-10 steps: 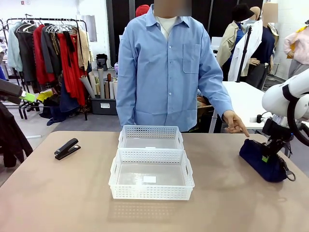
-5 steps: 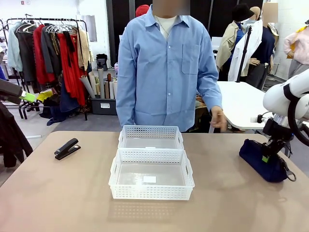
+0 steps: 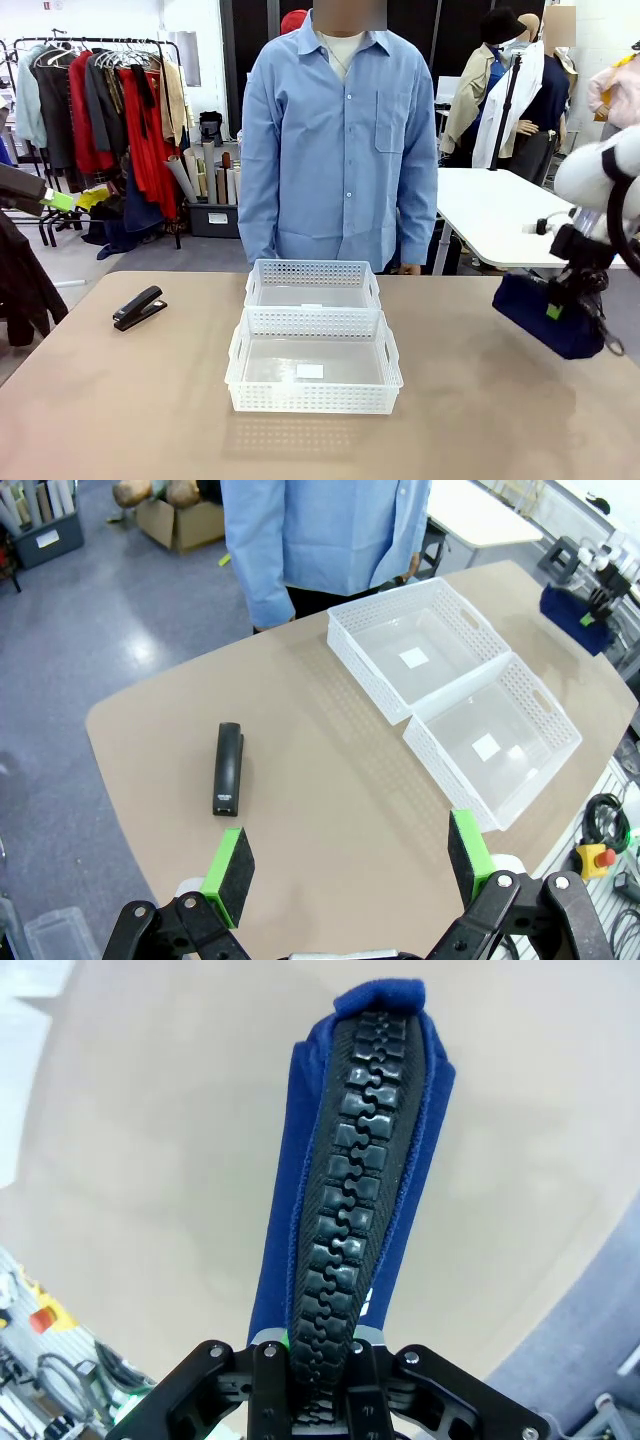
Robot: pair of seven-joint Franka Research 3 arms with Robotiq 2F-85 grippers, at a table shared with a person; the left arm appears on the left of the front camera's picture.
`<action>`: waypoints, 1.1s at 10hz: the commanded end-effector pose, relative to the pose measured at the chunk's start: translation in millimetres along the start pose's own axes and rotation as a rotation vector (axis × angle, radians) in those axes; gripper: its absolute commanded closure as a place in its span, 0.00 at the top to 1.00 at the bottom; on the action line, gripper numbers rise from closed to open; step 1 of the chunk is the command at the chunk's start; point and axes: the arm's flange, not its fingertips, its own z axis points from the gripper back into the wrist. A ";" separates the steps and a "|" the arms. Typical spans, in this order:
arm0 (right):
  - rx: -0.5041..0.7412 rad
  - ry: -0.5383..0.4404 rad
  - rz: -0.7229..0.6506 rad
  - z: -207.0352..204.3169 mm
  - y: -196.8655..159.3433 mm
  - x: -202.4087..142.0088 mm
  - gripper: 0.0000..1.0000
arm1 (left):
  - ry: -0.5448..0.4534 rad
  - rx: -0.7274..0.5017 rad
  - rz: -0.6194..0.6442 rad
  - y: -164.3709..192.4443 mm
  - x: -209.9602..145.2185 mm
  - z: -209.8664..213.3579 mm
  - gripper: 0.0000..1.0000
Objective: Distribute items into two baskets.
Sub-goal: Pick up the Pencil pouch that the person points to.
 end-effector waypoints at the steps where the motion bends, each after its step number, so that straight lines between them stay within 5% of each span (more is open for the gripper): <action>1: 0.007 -0.051 0.123 48.9 30.0 -1.9 0.00 | -0.017 -0.014 -0.006 0.8 0.8 -1.1 1.00; 7: 0.084 -0.079 0.574 148.2 130.9 5.3 0.00 | -0.017 -0.014 -0.006 0.8 0.8 -1.1 1.00; 11: -0.042 -0.030 0.694 174.0 165.7 -4.4 0.00 | -0.017 -0.014 -0.006 0.8 0.8 -1.1 1.00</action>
